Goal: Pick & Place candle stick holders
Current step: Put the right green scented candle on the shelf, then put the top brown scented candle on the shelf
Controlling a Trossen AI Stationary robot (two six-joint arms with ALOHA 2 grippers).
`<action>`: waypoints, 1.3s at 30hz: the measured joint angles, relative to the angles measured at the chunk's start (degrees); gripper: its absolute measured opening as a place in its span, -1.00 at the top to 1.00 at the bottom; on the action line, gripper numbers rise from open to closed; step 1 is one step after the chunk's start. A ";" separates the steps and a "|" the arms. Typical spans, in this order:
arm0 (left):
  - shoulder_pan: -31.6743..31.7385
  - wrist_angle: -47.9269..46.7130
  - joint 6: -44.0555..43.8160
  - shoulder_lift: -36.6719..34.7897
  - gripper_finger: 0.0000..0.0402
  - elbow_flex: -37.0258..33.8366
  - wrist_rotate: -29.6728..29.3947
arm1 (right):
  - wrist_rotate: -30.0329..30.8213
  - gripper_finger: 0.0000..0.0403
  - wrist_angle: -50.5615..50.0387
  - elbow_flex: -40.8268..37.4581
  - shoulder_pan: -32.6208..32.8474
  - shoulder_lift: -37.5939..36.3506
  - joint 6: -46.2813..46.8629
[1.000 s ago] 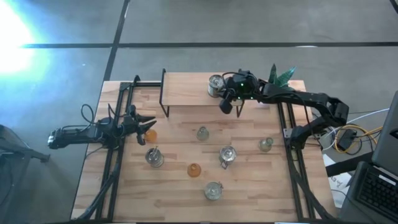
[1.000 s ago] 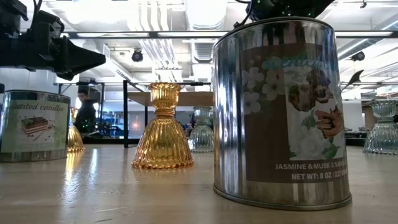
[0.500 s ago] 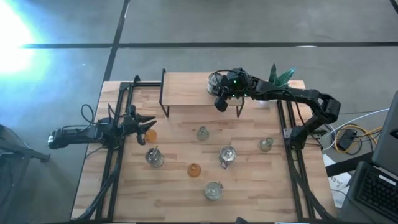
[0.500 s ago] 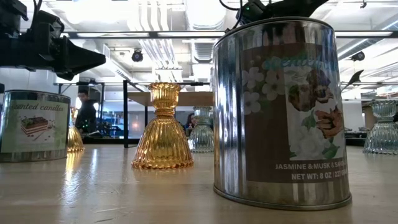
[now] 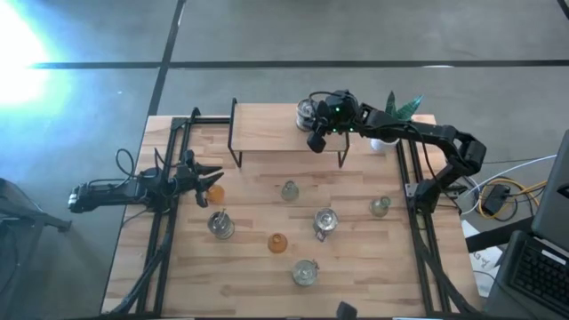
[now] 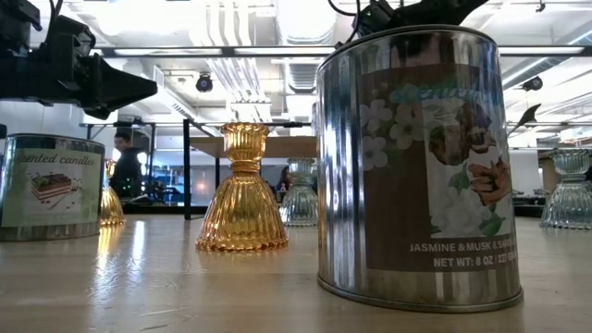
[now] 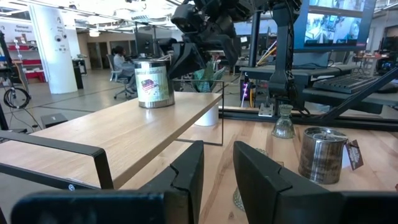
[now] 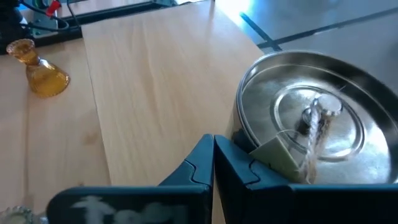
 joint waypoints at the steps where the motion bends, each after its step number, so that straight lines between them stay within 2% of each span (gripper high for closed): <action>1: -0.01 0.00 -0.01 0.00 0.54 0.00 0.00 | -0.07 0.96 0.08 -0.02 -0.17 0.00 -0.17; 14: 0.01 0.00 -0.01 -0.01 0.54 0.01 0.00 | -0.14 0.96 2.30 -0.26 -1.87 0.10 -1.41; 26: -0.01 0.00 0.01 0.02 0.54 0.00 0.00 | -3.15 0.96 2.51 2.92 -2.68 5.43 -1.68; 33: -0.01 0.00 -0.01 0.04 0.54 0.02 0.00 | -4.30 0.96 -7.62 6.32 -2.51 2.23 -0.25; 39: 0.01 0.00 -0.01 0.04 0.54 0.01 0.00 | -5.80 0.96 -16.64 8.12 -0.12 -4.63 2.27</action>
